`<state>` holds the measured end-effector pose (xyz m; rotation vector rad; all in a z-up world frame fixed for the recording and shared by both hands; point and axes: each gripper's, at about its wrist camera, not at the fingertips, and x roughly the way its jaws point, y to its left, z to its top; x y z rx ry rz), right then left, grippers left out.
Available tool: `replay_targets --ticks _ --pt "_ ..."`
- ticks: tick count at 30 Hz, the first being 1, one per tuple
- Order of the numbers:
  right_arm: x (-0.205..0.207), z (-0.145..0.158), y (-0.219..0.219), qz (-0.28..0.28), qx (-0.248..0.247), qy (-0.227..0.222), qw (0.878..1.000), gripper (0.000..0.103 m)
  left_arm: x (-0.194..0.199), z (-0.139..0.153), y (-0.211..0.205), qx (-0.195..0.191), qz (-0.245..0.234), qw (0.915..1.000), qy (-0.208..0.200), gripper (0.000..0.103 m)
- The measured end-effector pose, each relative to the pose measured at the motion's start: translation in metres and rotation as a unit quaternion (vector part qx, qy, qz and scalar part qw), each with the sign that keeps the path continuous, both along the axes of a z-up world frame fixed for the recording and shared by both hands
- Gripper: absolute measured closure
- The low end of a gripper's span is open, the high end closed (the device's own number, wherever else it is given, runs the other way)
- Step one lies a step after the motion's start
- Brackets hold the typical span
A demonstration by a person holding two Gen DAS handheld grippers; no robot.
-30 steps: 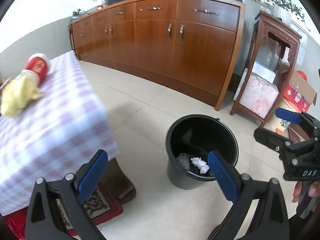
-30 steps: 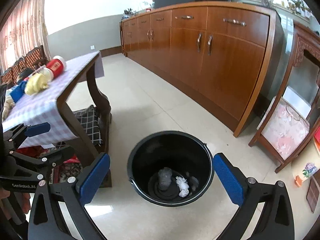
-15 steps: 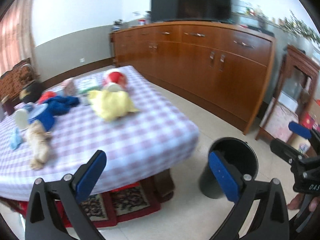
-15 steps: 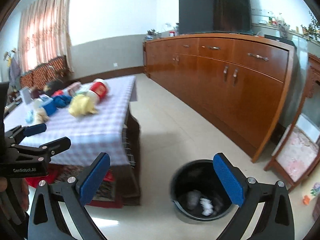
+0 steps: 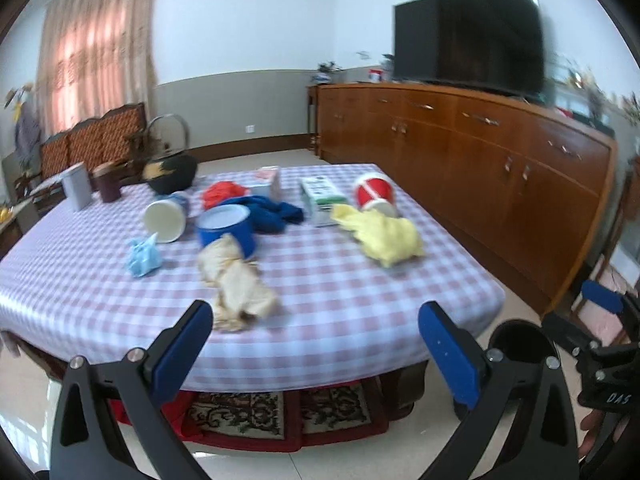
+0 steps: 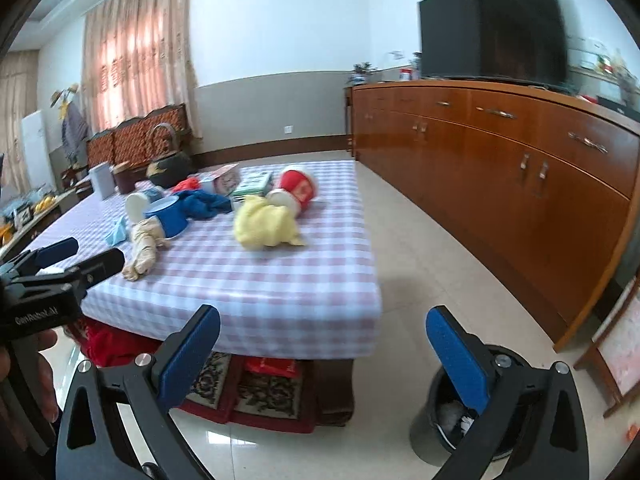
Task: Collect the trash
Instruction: 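Move both tools back from the bucket toward the table, then grasp the beige cloth with the left tool while the right tool grasps the yellow cloth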
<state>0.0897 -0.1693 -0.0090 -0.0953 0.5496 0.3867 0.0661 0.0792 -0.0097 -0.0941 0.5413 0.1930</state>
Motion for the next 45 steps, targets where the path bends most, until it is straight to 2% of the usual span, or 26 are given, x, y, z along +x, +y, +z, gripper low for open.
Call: replay_targets --ticks 6,14,20,38,44,45 --pt "0.011 0.0 0.043 0.017 -0.027 0.01 0.999 0.0 -0.008 -0.003 0.038 0.001 0.041 0.9992 -0.004 0.0" --pt "0.023 -0.001 0.078 0.026 -0.043 0.014 0.999 0.0 -0.007 -0.011 0.063 0.006 0.055 0.9984 0.006 0.0" --pt "0.043 -0.008 0.092 0.03 -0.049 0.03 0.998 0.0 0.008 -0.026 0.081 -0.001 0.065 0.9977 0.021 0.0" --pt "0.14 -0.035 0.116 0.024 -0.06 0.064 0.996 0.0 0.074 -0.055 0.083 -0.01 0.059 0.9971 0.046 0.001" --pt "0.15 -0.042 0.124 0.036 -0.061 0.075 0.995 0.0 0.075 -0.06 0.086 -0.014 0.058 0.9971 0.047 0.007" --pt "0.151 -0.042 0.125 0.037 -0.061 0.076 0.995 0.003 0.076 -0.06 0.087 -0.016 0.058 0.997 0.048 0.011"
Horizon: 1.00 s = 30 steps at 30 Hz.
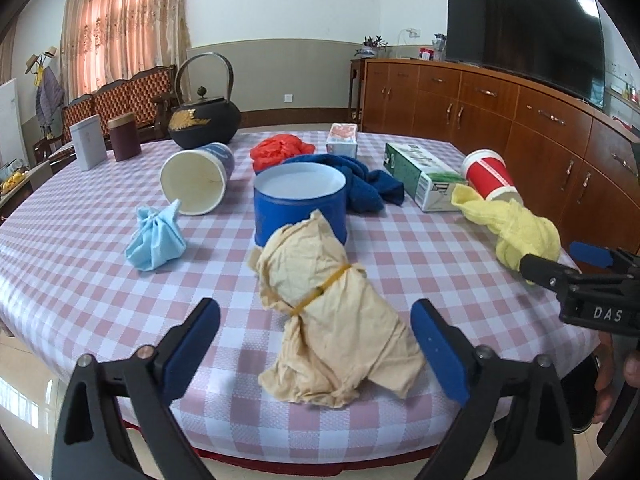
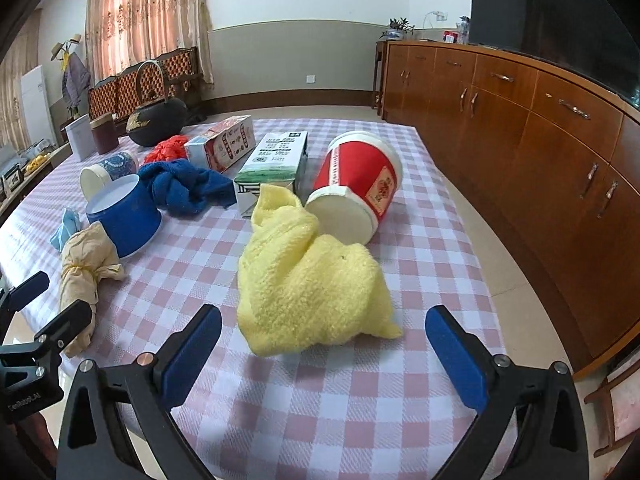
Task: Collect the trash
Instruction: 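Grasp the beige cloth with the left tool while the right tool grasps the yellow cloth, then carry both cloths over the black bucket and open both tools to drop them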
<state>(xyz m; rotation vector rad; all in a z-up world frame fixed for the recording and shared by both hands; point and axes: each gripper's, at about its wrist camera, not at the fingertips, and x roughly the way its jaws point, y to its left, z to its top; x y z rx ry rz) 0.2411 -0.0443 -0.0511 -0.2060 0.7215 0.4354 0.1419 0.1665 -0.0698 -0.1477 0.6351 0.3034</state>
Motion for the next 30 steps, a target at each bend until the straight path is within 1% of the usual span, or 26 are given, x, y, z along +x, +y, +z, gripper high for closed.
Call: replay_targets --ticks 1,2,3,4,5,6,7,8,9,10,12,15,17,22,24,30 --pt "0.001 -0.001 0.002 0.003 0.0 0.004 1.0 0.01 0.001 -0.001 0.001 -0.001 0.001 1.0 0.001 0.014" --pt "0.002 -0.002 0.002 0.005 0.002 0.007 1.0 0.014 0.001 -0.002 0.003 -0.001 0.003 1.0 0.005 0.021" --pt "0.004 -0.003 0.004 0.007 0.001 0.01 1.0 0.022 0.002 -0.003 0.004 -0.003 0.002 1.0 0.007 0.027" --pt "0.004 -0.004 0.005 0.007 0.0 0.013 1.0 0.028 0.002 -0.004 0.006 -0.006 0.002 0.9999 0.01 0.029" --pt "0.005 -0.005 0.006 0.009 0.0 0.016 1.0 0.03 0.002 -0.005 0.007 -0.009 0.001 0.9999 0.012 0.033" --pt "0.005 -0.005 0.007 0.01 0.0 0.017 1.0 0.035 0.002 -0.006 0.008 -0.01 0.0 0.9998 0.015 0.039" --pt "0.003 -0.005 0.007 0.012 -0.001 0.016 1.0 0.047 0.001 -0.007 0.008 -0.01 -0.001 0.9998 0.017 0.043" --pt "0.001 -0.005 0.007 0.016 0.001 0.017 1.0 0.053 0.001 -0.007 0.008 -0.01 -0.004 0.9998 0.016 0.054" --pt "0.0 -0.005 0.007 0.018 0.003 0.017 1.0 0.056 0.0 -0.007 0.008 -0.013 -0.006 0.9998 0.016 0.058" --pt "-0.003 -0.005 0.006 0.021 0.004 0.015 1.0 0.058 -0.002 -0.006 0.008 -0.015 -0.007 0.9998 0.013 0.059" --pt "-0.01 -0.002 0.004 0.025 0.005 0.009 1.0 0.06 -0.007 -0.003 0.008 -0.021 -0.011 0.9997 0.004 0.067" --pt "-0.022 0.002 -0.001 0.026 0.01 0.0 1.0 0.062 -0.011 0.002 0.006 -0.023 -0.017 0.9996 0.0 0.073" --pt "-0.029 0.007 -0.006 0.024 0.015 -0.008 1.0 0.063 -0.014 0.006 0.002 -0.019 -0.022 0.9996 -0.004 0.075" --pt "-0.047 0.021 -0.02 0.021 0.033 -0.028 0.999 0.07 -0.022 0.016 -0.007 -0.014 -0.033 0.9993 -0.011 0.079" --pt "-0.054 0.027 -0.025 0.02 0.037 -0.035 0.998 0.071 -0.024 0.019 -0.011 -0.012 -0.038 0.9991 -0.011 0.081" --pt "-0.073 0.041 -0.04 0.015 0.041 -0.055 0.998 0.071 -0.032 0.033 -0.024 -0.004 -0.05 0.9985 -0.021 0.083"
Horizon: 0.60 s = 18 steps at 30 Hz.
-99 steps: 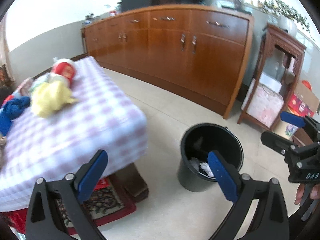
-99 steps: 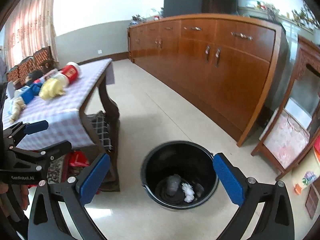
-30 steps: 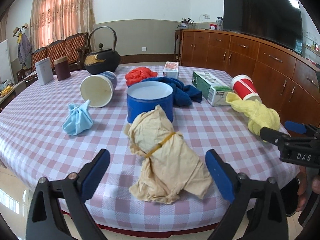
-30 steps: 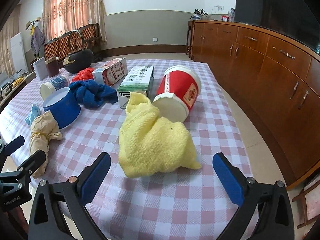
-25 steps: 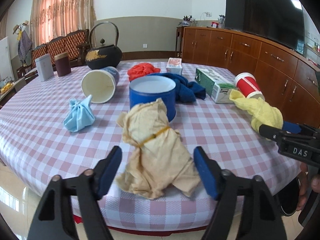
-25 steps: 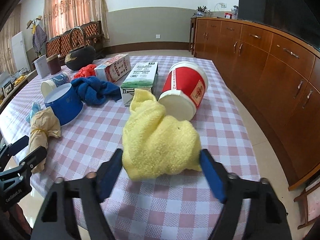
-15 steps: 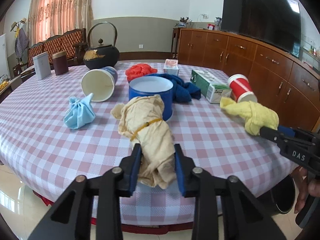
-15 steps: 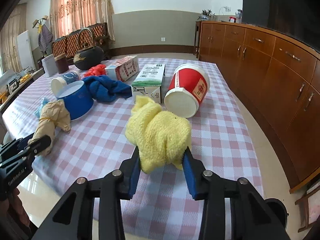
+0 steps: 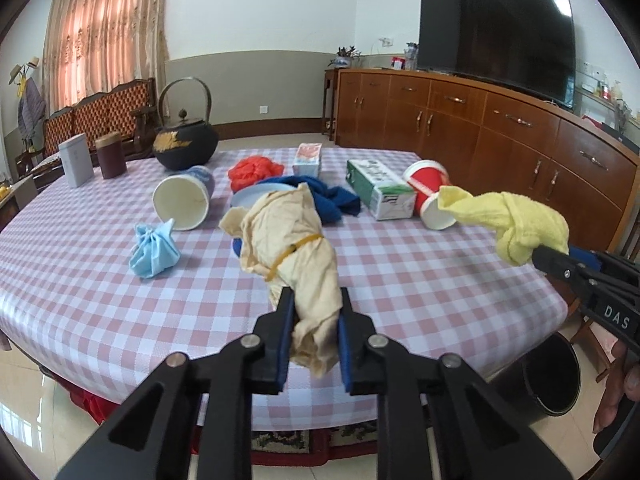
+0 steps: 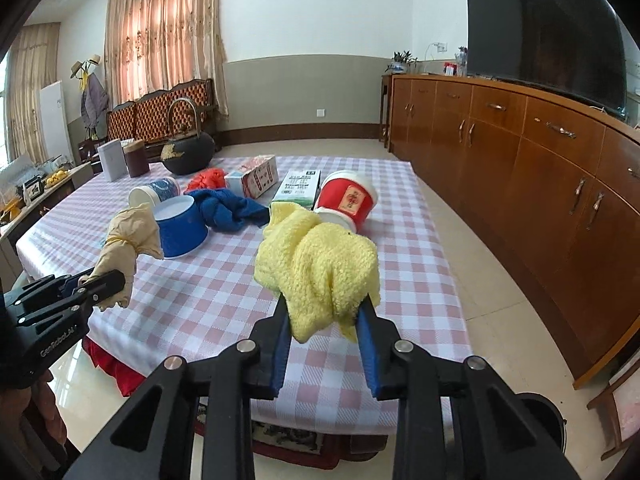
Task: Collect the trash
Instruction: 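Carry both cloths over the black bucket and open both tools to drop them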
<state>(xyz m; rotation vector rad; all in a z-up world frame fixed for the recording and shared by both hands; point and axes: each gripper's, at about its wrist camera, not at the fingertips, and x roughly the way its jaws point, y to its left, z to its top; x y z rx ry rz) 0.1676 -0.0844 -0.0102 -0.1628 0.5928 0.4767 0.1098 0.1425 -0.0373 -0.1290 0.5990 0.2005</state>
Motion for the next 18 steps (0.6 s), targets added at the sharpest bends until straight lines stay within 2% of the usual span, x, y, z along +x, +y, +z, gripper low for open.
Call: replay_targets --ticks 12,18 --pt "-0.028 0.017 -0.029 -0.02 0.012 -0.019 1.0 0.071 -0.013 0.016 -0.022 0.007 -0.028 0.9995 -0.013 0.083" --pt "-0.043 0.026 -0.056 -0.044 0.015 -0.031 0.998 0.071 -0.013 0.021 -0.046 0.007 -0.058 0.9981 -0.02 0.085"
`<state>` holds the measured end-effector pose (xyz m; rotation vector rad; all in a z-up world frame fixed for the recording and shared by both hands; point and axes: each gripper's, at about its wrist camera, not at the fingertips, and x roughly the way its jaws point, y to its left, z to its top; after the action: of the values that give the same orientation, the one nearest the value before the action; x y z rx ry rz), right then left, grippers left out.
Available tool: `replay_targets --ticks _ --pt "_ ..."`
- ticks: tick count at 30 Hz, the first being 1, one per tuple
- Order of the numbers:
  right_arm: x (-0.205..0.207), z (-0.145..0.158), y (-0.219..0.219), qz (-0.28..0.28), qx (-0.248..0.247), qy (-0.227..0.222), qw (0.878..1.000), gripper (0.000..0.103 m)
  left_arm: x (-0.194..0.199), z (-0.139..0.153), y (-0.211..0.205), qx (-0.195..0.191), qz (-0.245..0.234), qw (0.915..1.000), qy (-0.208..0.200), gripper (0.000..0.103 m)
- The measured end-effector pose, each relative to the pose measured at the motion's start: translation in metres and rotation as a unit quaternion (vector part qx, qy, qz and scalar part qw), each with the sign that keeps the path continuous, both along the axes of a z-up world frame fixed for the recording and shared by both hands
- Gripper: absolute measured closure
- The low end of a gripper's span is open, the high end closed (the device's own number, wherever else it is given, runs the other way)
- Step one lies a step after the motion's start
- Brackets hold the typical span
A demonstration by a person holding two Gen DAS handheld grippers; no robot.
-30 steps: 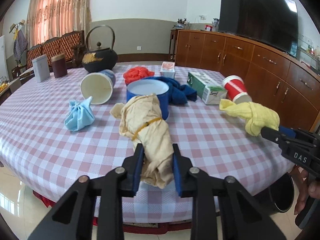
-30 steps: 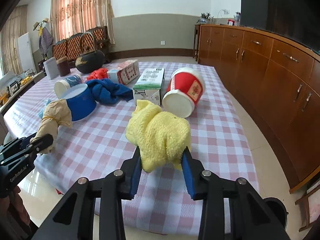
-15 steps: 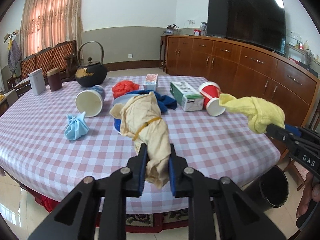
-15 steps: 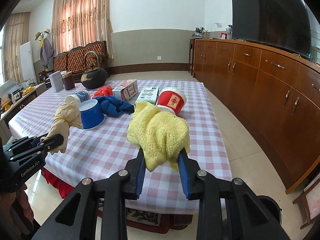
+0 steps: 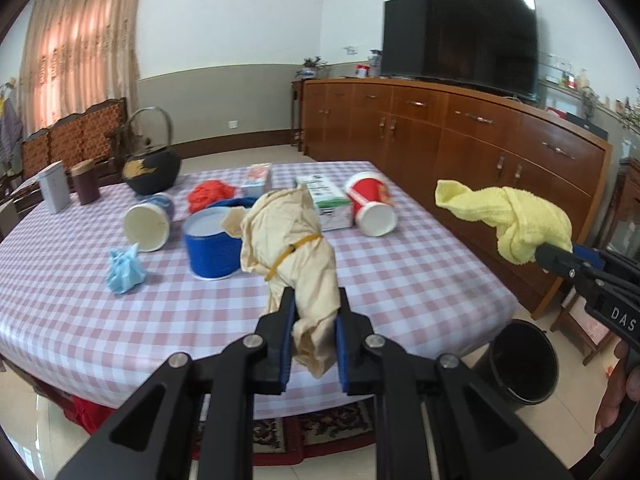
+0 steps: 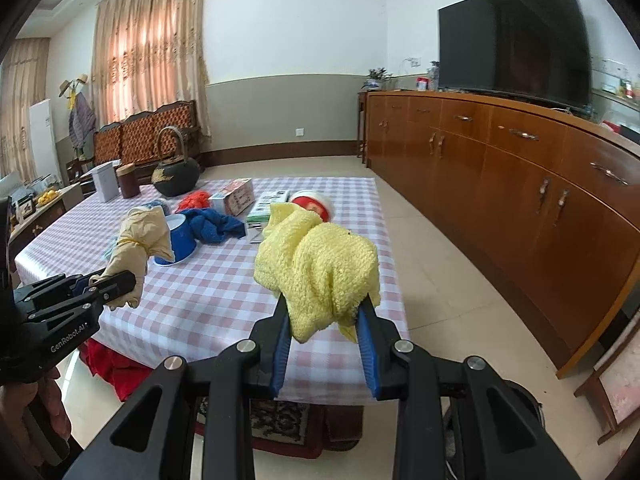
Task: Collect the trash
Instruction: 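Carry both cloths over the black bucket and open both tools to drop them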
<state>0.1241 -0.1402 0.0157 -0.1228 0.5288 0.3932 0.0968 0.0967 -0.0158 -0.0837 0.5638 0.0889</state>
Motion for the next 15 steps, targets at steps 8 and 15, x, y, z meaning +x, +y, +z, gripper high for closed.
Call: replay_targets --ticks 8,15 --pt "-0.017 0.002 -0.053 -0.052 0.001 -0.006 0.999 0.071 0.006 0.003 -0.05 0.003 -0.061 0.9981 -0.006 0.086" --pt "-0.026 -0.003 -0.105 -0.103 0.002 0.0 0.995 0.071 0.014 -0.003 -0.101 0.004 -0.118 0.993 -0.002 0.086"
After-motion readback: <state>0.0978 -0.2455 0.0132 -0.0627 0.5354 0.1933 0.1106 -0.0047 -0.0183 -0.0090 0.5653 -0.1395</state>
